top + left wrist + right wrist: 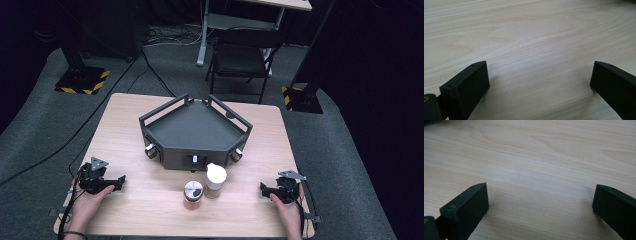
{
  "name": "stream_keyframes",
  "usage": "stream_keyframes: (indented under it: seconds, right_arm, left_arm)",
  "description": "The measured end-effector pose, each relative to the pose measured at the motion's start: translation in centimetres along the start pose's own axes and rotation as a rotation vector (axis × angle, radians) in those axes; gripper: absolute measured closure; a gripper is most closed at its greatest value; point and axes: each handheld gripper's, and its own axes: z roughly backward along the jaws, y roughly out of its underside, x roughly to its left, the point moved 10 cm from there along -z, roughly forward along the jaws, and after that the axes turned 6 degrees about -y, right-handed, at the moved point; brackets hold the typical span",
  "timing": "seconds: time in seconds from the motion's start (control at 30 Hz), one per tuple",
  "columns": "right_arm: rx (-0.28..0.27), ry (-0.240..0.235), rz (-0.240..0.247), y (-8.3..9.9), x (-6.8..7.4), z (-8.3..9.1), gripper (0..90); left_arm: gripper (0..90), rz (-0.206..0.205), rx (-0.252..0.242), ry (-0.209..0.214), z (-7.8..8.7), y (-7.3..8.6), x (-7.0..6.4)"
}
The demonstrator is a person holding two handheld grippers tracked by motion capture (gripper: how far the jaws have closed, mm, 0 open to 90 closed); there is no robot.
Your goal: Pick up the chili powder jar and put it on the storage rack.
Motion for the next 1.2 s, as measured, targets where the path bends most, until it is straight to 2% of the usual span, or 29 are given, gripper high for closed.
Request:
stream_keyframes:
  seconds: [1.2]
  right_arm:
    - [0.0, 0.0, 0.001, 0.03, 0.02, 0.02, 0.0]
  left_arm:
    - [1.1, -0.008, 0.002, 0.003, -0.06, -0.09, -0.25]
